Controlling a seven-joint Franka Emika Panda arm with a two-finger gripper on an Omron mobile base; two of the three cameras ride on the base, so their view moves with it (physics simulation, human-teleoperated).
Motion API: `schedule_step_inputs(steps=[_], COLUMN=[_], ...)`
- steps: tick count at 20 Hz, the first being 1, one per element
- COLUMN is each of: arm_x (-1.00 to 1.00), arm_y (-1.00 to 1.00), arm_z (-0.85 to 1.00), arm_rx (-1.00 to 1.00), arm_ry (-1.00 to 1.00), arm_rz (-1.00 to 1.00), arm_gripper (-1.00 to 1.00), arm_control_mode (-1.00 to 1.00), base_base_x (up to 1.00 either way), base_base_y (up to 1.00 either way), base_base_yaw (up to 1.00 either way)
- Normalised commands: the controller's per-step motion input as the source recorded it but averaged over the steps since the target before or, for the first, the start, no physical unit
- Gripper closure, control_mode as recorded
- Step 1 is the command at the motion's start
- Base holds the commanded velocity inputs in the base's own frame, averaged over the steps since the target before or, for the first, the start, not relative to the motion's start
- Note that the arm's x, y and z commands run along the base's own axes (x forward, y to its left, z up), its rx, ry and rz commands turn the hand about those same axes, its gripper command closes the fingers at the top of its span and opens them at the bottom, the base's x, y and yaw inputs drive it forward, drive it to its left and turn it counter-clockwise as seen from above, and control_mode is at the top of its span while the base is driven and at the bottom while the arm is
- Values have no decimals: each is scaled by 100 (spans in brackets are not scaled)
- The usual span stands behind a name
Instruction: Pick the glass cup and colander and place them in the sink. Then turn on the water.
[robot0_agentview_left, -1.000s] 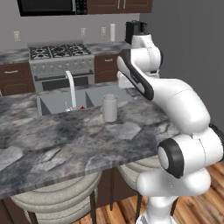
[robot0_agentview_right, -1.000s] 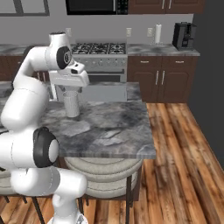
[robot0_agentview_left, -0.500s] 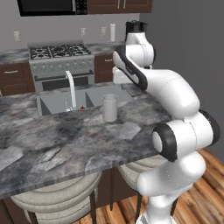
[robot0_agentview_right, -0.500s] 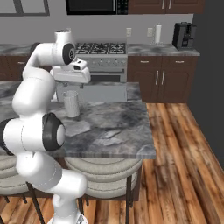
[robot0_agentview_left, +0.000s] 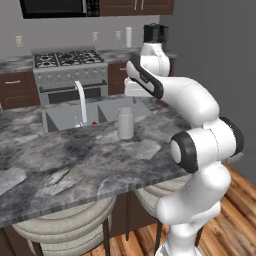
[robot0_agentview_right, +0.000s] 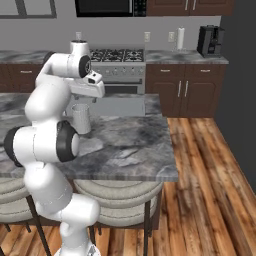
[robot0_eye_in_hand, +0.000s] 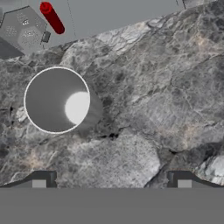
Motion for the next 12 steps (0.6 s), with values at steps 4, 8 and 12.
schedule_step_inputs(steps=[4, 8, 12], arm_x=[42, 40, 27], arm_y=[5, 5, 5], arm_z=[-10, -14, -17], arm_rx=[-11, -9, -1], arm_ry=[3, 3, 6], arm_rz=[1, 0, 0], arm_gripper=[-100, -100, -100], arm_control_mode=[-100, -100, -100], base_base_x=[0, 0, 0], base_base_y=[0, 0, 0], base_base_yaw=[0, 0, 0])
